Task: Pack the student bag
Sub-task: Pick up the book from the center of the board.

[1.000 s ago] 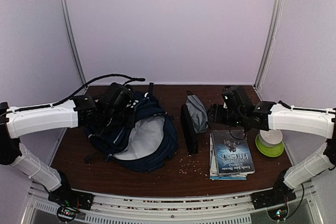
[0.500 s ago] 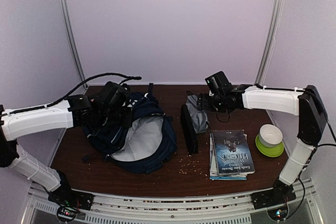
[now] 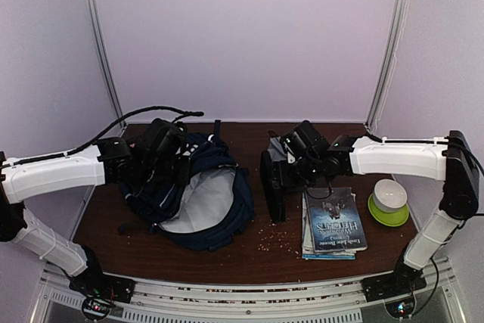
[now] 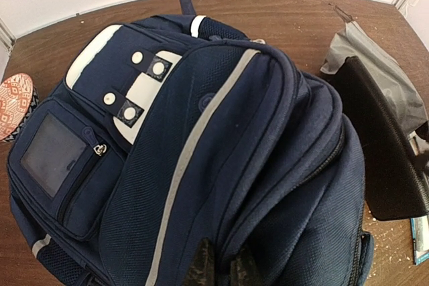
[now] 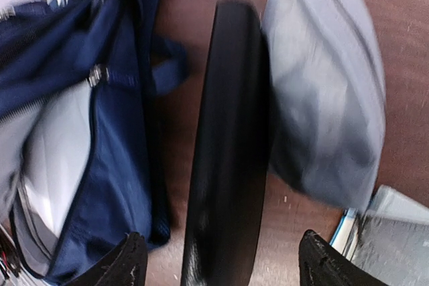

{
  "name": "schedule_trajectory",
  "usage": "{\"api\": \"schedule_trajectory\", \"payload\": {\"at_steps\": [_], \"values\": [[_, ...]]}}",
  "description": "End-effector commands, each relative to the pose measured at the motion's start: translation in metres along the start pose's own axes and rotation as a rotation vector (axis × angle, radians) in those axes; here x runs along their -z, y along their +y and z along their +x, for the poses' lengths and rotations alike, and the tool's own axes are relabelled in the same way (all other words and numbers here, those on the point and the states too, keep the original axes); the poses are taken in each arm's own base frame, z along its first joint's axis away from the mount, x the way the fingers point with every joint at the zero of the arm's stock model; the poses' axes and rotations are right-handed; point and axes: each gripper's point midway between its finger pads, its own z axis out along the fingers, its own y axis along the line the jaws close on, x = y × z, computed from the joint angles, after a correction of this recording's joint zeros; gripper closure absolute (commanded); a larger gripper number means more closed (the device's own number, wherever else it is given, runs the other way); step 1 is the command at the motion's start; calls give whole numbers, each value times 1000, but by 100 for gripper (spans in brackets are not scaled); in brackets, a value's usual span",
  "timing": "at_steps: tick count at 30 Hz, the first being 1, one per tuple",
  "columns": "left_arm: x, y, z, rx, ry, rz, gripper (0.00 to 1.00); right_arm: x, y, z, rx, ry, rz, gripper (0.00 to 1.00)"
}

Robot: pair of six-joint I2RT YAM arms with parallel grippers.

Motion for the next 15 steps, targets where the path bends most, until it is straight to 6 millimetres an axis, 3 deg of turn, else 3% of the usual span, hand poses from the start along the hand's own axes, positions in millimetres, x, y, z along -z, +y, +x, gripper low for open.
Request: {"api": "schedule_trajectory", "payload": {"at_steps": [1,8,10,15], "values": [[-1,3,-12,39,-45,-9,100,-3,-11,32,-6,77,52,23],[-9,1,-6,25,-24,-13,100,-3,-10,39,-16,78,52,32],[-11,1,-3,21,-16,-15,100,1,-11,39,-27,79,55,30],[-16,4,4,15,0,-26,100,41,-38,35,-64,4,132,21]]}}
